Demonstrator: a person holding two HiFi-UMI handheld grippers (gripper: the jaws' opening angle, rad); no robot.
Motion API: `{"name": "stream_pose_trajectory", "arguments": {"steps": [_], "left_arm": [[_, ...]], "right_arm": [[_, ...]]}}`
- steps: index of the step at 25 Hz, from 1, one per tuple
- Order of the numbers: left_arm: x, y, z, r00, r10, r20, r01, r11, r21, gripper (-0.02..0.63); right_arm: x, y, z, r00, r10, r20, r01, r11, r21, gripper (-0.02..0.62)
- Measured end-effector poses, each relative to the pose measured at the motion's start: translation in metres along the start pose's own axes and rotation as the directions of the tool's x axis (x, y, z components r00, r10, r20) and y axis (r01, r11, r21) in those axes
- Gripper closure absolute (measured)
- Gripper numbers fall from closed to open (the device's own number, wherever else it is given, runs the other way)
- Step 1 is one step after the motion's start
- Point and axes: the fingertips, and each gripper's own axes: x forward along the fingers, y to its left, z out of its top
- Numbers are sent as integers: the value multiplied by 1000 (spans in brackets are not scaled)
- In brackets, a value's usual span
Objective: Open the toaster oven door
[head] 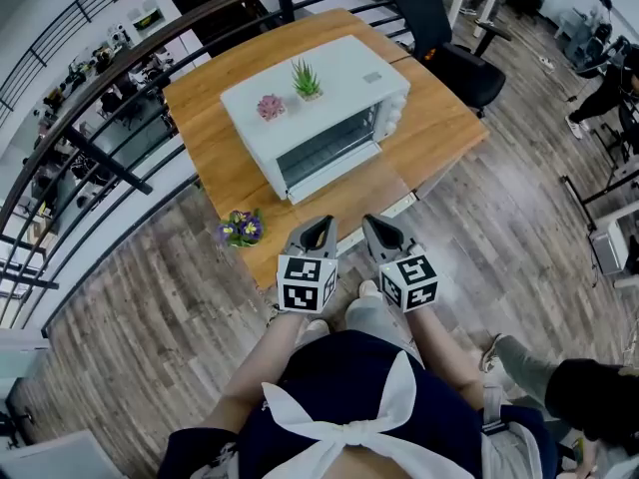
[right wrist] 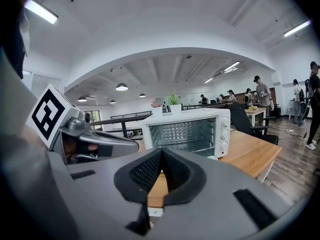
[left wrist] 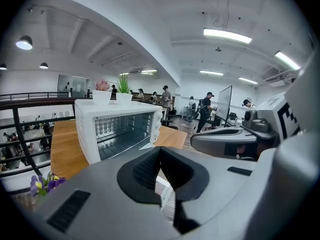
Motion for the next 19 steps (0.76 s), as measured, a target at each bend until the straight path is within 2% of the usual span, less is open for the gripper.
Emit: {"name": "stream_pose_trajectory", "arguments": {"steps": [19], "left_arm": [[-30, -2, -8, 999, -41, -3, 41, 999, 34, 584]], "right_arm": [[-14, 39, -12, 1000, -15, -17, 15, 1000, 10, 592]]}}
